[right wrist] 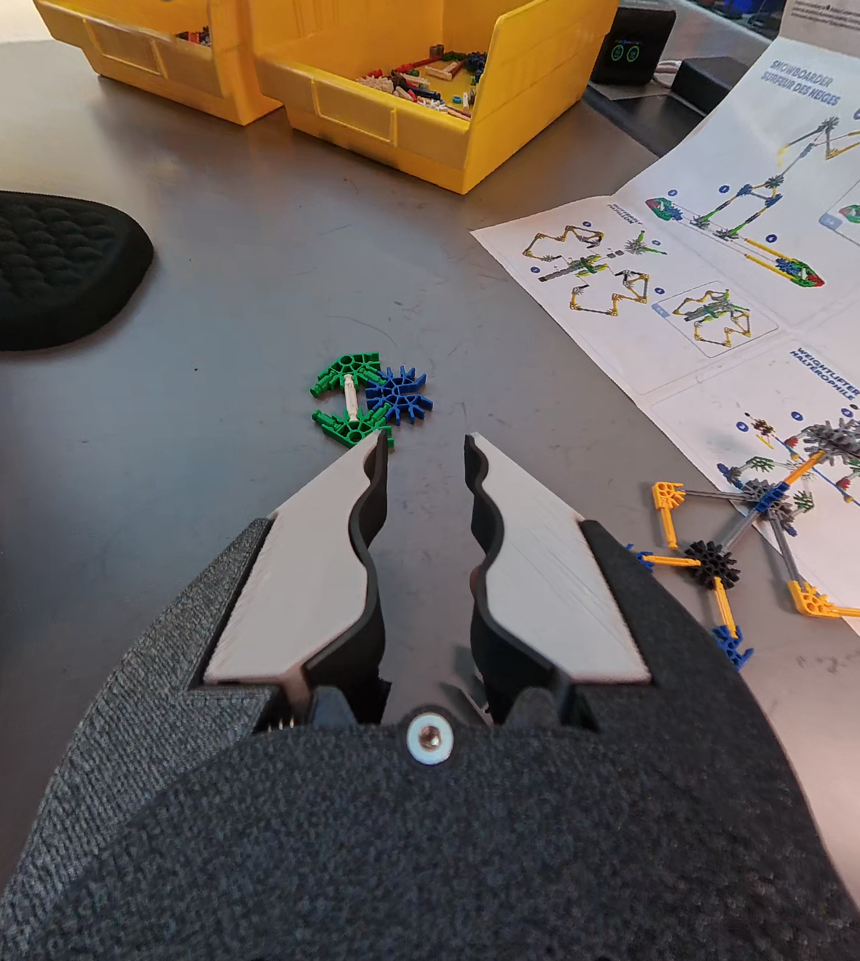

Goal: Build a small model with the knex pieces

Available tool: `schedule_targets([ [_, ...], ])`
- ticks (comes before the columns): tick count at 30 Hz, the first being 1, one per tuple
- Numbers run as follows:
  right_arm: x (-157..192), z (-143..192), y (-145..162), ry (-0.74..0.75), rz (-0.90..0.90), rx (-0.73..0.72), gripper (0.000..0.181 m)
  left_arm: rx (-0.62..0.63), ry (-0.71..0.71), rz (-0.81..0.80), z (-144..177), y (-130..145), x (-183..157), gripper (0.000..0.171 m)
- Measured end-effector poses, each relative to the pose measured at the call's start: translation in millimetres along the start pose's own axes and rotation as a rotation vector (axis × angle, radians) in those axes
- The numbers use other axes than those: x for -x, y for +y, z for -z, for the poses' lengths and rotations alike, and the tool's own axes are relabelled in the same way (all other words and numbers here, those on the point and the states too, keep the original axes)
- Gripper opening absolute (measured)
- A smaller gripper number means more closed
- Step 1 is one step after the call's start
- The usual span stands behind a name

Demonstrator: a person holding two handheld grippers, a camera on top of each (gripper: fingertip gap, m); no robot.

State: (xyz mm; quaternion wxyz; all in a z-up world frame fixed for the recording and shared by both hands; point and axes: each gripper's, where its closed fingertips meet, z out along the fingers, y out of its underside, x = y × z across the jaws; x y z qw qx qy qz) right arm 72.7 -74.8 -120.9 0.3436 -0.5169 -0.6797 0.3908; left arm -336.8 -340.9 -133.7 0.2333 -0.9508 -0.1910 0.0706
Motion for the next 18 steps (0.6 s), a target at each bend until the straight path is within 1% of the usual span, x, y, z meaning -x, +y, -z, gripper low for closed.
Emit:
schedule_targets([
  [2, -0.5, -0.2, 0.5, 0.002, -0.003, 0.002, 0.028, 0.022, 0.015, 0.014, -10.9, 8.5, -1.1, 0.042],
  [6, -0.6, -0.1, 0.6, 0.003, -0.005, 0.002, 0.028, 0.064, -0.007, 0.012, -19.5, 16.5, 4.0, 0.040],
  [9, -0.3, 0.4, 0.8, 0.006, 0.003, 0.002, 0.028, 0.085, -0.009, 0.003, -25.1, 20.7, 4.4, 0.032],
  [10, -0.3, 0.5, 1.3, 0.007, 0.006, 0.004, 0.028, 0.077, 0.000, 0.006, -26.5, 20.1, 3.3, 0.023],
  [13, -0.6, 0.6, 1.4, 0.009, 0.008, 0.005, 0.027, 0.049, -0.015, 0.016, -26.7, 17.6, 6.2, 0.023],
  [15, -1.0, 1.0, 0.9, 0.011, 0.005, 0.001, 0.027, 0.022, -0.060, 0.001, -21.0, 14.2, 10.8, 0.023],
  [16, -1.3, 1.4, 0.7, 0.012, 0.005, 0.000, 0.027, -0.011, -0.083, -0.003, -13.8, 8.5, 12.3, 0.023],
  [18, -2.3, 2.3, -0.1, 0.017, 0.002, -0.006, 0.028, -0.120, -0.152, -0.007, 11.4, -11.9, 16.1, 0.023],
])
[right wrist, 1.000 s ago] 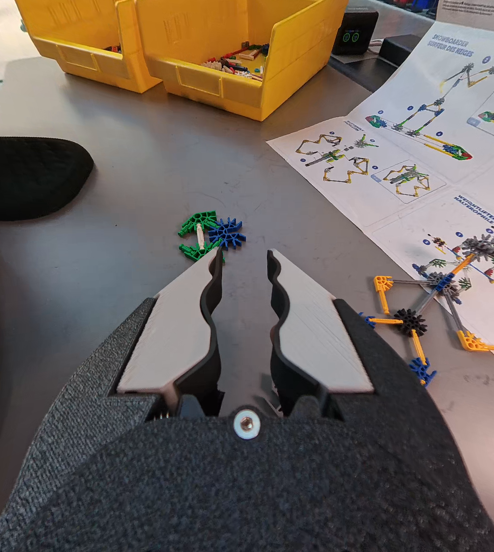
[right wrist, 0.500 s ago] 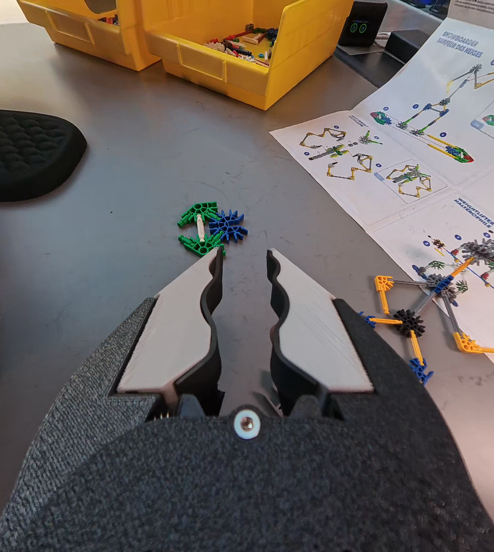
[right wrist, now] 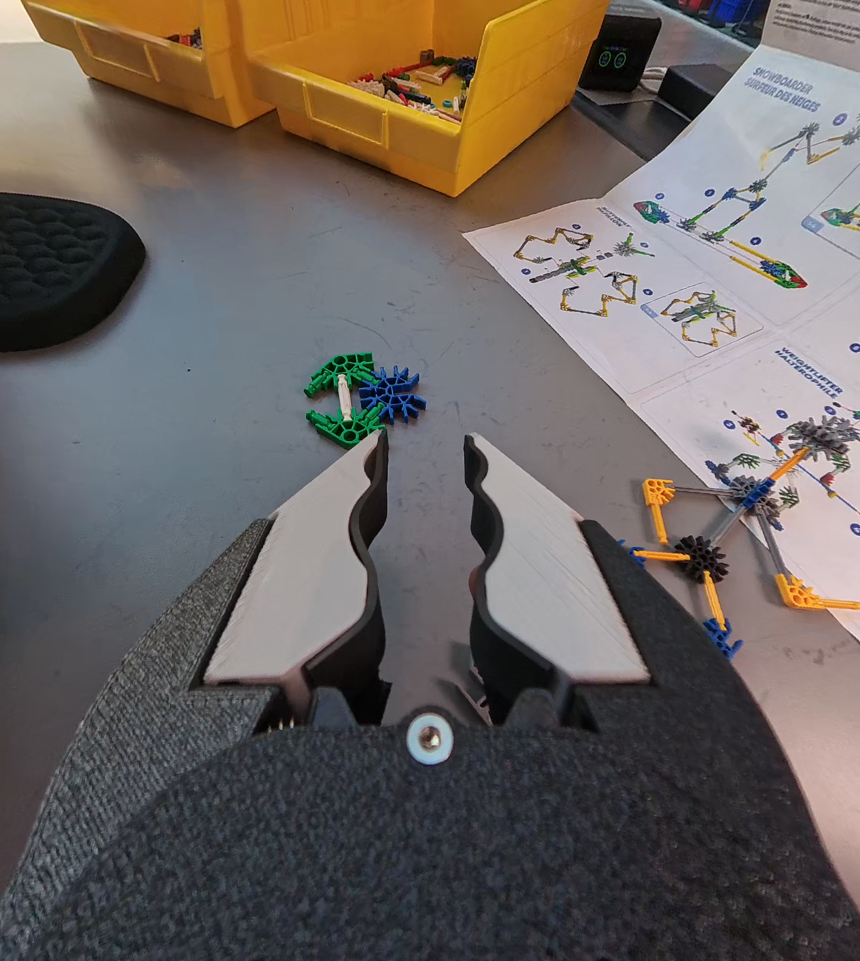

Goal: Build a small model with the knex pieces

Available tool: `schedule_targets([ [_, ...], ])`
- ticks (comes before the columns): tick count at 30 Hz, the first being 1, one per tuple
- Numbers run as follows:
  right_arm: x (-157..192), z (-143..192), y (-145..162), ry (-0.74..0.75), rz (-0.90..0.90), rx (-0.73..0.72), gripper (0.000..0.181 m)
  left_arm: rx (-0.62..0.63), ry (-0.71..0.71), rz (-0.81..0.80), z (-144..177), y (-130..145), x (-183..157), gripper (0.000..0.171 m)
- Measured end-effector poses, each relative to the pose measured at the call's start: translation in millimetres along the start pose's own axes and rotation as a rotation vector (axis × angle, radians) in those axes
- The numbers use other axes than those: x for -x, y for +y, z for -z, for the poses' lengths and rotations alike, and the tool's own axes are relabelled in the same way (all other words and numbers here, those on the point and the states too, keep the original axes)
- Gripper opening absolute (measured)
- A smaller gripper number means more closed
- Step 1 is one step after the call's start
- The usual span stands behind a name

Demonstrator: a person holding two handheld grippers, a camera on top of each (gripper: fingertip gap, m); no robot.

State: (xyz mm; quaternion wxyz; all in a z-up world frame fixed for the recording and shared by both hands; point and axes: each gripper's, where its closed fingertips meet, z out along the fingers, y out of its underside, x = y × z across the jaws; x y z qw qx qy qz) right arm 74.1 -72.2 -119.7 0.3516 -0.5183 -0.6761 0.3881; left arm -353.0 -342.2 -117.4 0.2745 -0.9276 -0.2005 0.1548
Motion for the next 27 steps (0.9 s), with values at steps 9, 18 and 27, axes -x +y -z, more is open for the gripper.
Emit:
schedule_targets([
  [9, -1.9, 0.7, -4.8, 0.003, -0.017, -0.029, 0.031, -0.393, 0.342, -0.286, 92.7, -96.4, -187.6, 0.023],
  [18, 2.9, 1.4, -3.9, 0.000, 0.033, -0.028, 0.030, -0.226, 0.832, -0.559, 39.6, -51.1, -413.5, 0.023],
  [27, 41.9, 1.6, -15.0, -0.262, -0.186, -0.044, 0.030, -0.639, 0.810, -0.889, 67.2, -62.3, -476.7, 0.023],
])
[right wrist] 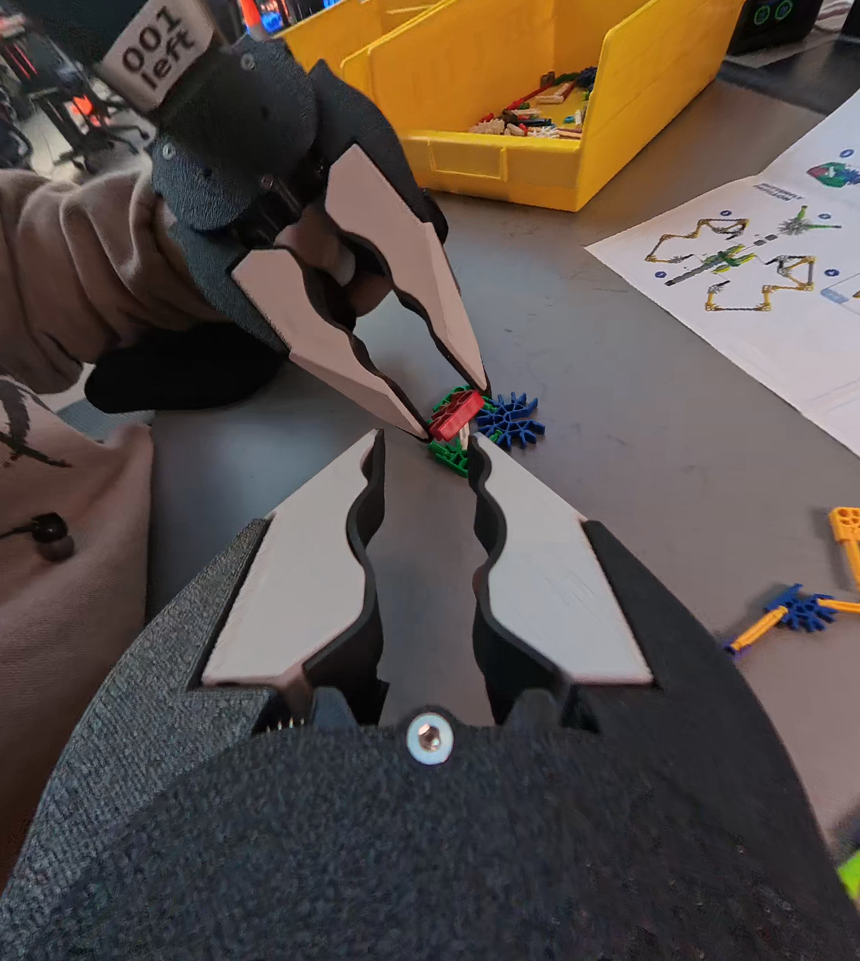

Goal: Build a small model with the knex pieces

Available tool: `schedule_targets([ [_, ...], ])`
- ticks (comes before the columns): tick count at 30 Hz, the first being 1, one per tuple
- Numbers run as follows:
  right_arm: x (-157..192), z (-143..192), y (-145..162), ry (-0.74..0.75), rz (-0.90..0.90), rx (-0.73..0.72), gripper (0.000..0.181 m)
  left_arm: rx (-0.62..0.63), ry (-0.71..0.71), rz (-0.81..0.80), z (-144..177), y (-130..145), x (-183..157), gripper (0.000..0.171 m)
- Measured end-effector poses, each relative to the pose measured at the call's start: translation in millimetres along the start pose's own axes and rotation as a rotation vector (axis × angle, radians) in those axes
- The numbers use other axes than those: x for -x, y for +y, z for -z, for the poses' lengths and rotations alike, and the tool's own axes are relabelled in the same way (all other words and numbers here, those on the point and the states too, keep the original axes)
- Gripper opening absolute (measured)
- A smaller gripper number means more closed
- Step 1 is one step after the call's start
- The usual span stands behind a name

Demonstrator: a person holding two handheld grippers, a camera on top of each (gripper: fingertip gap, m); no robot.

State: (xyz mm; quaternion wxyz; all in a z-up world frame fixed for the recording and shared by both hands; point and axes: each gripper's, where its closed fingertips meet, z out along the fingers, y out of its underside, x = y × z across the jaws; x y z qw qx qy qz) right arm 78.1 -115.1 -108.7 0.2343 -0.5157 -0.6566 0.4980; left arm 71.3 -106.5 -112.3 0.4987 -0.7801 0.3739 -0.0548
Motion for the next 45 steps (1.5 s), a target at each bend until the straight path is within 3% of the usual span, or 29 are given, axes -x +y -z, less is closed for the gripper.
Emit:
schedule_targets([
  [4, -4.2, 0.9, -12.8, -0.043, -0.190, -0.063, 0.028, -0.023, -0.135, -0.142, -0.5, -5.2, 5.7, 0.024],
  [7, -14.3, -2.2, -10.7, -0.013, -0.272, -0.056, 0.009, -0.037, -0.176, -0.182, 0.5, -8.4, 6.9, 0.024],
  [12, -10.8, -4.1, -8.5, -0.046, -0.250, -0.065, 0.000, -0.081, -0.195, -0.202, 6.1, -15.3, 7.8, 0.023],
  [16, -6.1, -1.1, -17.7, -0.051, -0.121, -0.117, 0.000, -0.154, -0.114, -0.085, 15.2, -18.4, 7.6, 0.023],
  [19, -0.7, -1.5, -19.8, -0.089, -0.140, -0.126, 0.000, -0.189, -0.107, -0.043, 28.6, -17.2, 16.0, 0.023],
  [22, 6.6, -5.2, -23.8, -0.178, -0.268, -0.127, 0.028, -0.138, -0.160, -0.121, 29.1, -9.5, 18.5, 0.023],
  [25, 4.9, -9.9, -30.6, -0.217, -0.423, -0.144, 0.036, -0.099, -0.199, -0.241, 22.0, -8.9, 10.6, 0.022],
  [29, -1.7, -18.4, -17.6, -0.182, -0.459, -0.081, 0.008, -0.036, -0.254, -0.399, 14.0, -4.8, 5.7, 0.023],
  [32, -3.3, -14.8, -16.3, -0.172, -0.360, -0.087, 0.005, -0.101, -0.207, -0.326, 15.8, -8.5, 2.5, 0.025],
  [34, -5.1, -6.8, -20.5, -0.142, -0.187, -0.118, 0.005, -0.195, -0.098, -0.099, 23.9, -14.2, 5.7, 0.042],
  [38, 10.3, 6.4, -34.8, -0.074, 0.232, -0.219, 0.005, -0.274, 0.161, 0.276, 38.3, -13.0, 7.8, 0.040],
  [42, 25.7, -2.4, -29.2, 0.003, 0.510, -0.197, 0.005, -0.265, 0.227, 0.169, 36.9, -16.1, -15.2, 0.019],
  [45, 25.0, -8.0, -24.9, 0.037, 0.562, -0.171, 0.005, -0.202, 0.144, 0.031, 32.5, -10.7, -16.6, 0.006],
])
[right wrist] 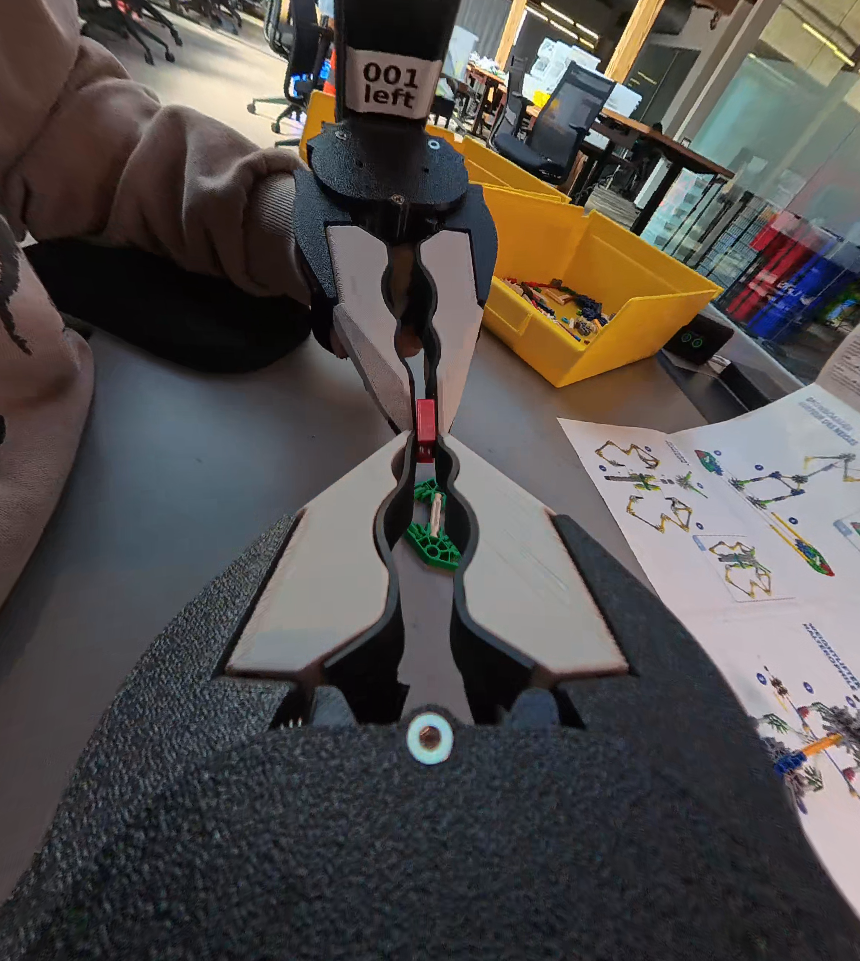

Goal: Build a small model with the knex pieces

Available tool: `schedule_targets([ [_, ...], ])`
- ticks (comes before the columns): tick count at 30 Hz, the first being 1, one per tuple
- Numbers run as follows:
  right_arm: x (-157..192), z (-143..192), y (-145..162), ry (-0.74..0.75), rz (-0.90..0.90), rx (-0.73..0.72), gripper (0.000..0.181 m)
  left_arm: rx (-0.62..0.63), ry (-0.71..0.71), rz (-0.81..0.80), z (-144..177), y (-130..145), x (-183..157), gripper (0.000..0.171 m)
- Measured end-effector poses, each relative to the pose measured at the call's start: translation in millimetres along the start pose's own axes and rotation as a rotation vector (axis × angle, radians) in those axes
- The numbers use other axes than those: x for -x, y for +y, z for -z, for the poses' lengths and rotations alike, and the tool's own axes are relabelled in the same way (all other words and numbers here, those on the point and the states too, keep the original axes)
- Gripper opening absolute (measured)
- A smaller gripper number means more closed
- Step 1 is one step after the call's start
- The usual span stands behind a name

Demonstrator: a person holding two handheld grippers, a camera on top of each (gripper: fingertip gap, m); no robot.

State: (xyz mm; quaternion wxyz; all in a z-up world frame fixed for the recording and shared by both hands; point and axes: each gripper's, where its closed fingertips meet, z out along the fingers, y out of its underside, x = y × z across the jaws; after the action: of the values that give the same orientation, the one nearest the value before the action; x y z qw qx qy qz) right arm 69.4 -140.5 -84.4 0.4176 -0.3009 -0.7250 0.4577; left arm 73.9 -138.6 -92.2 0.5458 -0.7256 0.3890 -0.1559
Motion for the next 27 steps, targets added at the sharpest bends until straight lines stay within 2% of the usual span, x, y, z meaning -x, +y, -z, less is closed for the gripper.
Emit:
schedule_targets([
  [3, -8.4, -3.7, 17.0, 0.035, -0.027, 0.093, 0.008, 0.083, -0.110, -0.163, 5.4, 8.5, 8.7, 0.006],
  [5, -12.9, -2.9, 32.0, 0.054, -0.025, 0.168, 0.018, 0.177, -0.196, -0.300, 11.8, 20.3, 17.9, 0.006],
  [8, -14.2, 1.6, 37.0, 0.047, -0.059, 0.191, 0.023, 0.303, -0.282, -0.461, 19.5, 40.5, 26.5, 0.006],
  [14, -16.3, 4.5, 43.2, 0.056, -0.079, 0.223, 0.023, 0.422, -0.215, -0.620, 6.2, 67.3, 10.6, 0.006],
  [18, -15.8, 5.5, 45.8, 0.064, -0.072, 0.240, 0.022, 0.481, -0.186, -0.625, 5.7, 80.7, 9.8, 0.007],
  [21, -16.2, 6.0, 46.1, 0.068, -0.075, 0.242, 0.022, 0.476, -0.171, -0.583, 6.1, 81.5, 7.7, 0.015],
  [25, -15.9, 5.5, 47.9, 0.067, -0.081, 0.254, 0.022, 0.448, -0.151, -0.403, 12.6, 80.6, 12.2, 0.032],
  [27, -14.5, 4.8, 49.4, 0.061, -0.081, 0.267, 0.022, 0.417, -0.131, -0.270, 19.3, 79.1, 15.1, 0.032],
])
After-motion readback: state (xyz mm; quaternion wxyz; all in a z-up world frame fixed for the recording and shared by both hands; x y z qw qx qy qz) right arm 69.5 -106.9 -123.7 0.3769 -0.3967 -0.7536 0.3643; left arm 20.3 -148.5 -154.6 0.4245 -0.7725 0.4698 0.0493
